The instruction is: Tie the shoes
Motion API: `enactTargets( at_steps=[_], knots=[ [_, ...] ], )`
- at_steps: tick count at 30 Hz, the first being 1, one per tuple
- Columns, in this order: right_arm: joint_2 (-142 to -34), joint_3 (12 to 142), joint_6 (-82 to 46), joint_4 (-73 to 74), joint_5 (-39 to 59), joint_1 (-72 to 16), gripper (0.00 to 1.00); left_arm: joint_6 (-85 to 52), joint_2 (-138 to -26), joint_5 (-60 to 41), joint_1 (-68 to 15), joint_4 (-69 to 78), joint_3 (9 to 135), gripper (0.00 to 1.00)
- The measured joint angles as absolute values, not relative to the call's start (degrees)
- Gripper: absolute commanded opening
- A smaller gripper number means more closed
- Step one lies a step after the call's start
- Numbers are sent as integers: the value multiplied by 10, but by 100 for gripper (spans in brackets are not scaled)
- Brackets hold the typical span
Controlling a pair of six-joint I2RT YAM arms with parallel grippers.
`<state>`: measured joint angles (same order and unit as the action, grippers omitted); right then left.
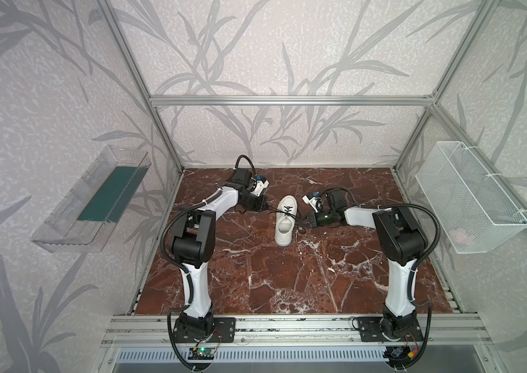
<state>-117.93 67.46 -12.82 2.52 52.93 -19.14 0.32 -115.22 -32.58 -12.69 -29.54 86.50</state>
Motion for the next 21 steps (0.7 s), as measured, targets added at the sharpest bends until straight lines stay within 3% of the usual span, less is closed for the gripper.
enactTargets(
  at_steps=[8,21],
  knots=[
    [-1179,695,-113,7,529,-193,0,86,-1158,-262,-135,-382,926,0],
    [-1180,725,-76,-62,517,-196,0,239,-1159,-57,-202,-429,949,0]
  ],
)
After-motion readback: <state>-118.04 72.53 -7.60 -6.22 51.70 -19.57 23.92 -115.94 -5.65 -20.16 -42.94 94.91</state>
